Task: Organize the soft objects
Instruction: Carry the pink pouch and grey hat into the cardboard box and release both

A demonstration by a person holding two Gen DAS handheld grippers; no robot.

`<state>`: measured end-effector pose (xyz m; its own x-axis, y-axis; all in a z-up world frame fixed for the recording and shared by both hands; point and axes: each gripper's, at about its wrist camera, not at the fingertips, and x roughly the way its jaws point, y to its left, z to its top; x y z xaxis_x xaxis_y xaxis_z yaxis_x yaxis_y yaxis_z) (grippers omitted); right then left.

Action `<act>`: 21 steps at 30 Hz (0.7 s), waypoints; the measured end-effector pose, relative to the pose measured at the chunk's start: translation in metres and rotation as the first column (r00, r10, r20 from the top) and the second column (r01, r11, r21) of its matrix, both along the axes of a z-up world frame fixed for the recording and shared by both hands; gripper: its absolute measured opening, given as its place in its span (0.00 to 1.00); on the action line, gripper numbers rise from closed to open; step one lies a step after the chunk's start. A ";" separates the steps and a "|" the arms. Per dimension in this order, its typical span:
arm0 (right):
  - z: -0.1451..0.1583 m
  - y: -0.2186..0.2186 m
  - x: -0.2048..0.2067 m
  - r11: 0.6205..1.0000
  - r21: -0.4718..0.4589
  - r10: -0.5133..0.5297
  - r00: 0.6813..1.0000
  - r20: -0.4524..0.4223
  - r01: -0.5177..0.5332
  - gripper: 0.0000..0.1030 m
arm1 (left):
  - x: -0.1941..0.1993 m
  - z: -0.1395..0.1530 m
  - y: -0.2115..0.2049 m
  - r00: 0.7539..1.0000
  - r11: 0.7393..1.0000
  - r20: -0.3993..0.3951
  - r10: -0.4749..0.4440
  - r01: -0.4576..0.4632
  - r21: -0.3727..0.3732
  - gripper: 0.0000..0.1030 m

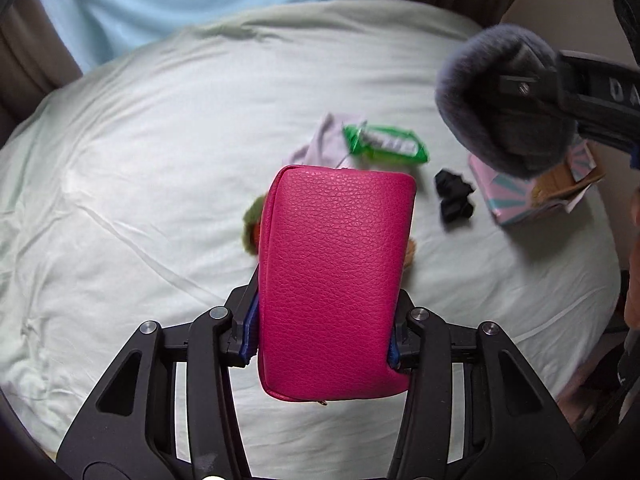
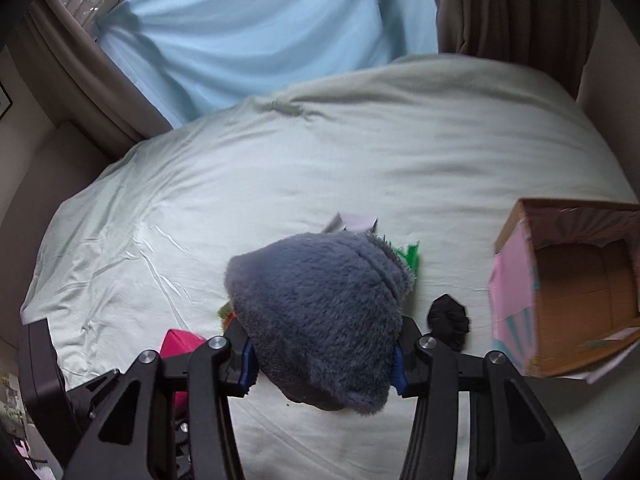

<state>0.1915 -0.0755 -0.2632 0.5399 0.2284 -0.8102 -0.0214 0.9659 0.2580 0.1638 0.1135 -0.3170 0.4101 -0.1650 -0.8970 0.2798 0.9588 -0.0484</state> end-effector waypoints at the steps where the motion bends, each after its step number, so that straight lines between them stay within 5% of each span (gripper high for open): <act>1: 0.010 -0.005 -0.005 1.000 -0.001 -0.010 1.000 0.011 0.010 0.45 | 0.000 0.014 -0.002 1.000 1.000 0.013 -0.004 0.004 -0.011 0.41; 12: 0.093 -0.092 -0.039 0.991 -0.012 -0.128 0.987 0.097 0.130 0.45 | 0.012 0.121 -0.097 0.992 0.994 0.119 -0.046 0.057 -0.088 0.41; 21: 0.107 -0.201 -0.048 0.990 -0.059 -0.126 0.989 0.079 0.131 0.45 | 0.018 0.146 -0.225 0.994 0.991 0.102 -0.029 0.042 -0.127 0.41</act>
<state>0.1431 -0.2762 -0.1561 0.6207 0.1020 -0.7774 0.0870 0.9764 0.1976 0.1818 -0.1111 -0.1705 0.4880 -0.2924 -0.8224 0.3231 0.9358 -0.1409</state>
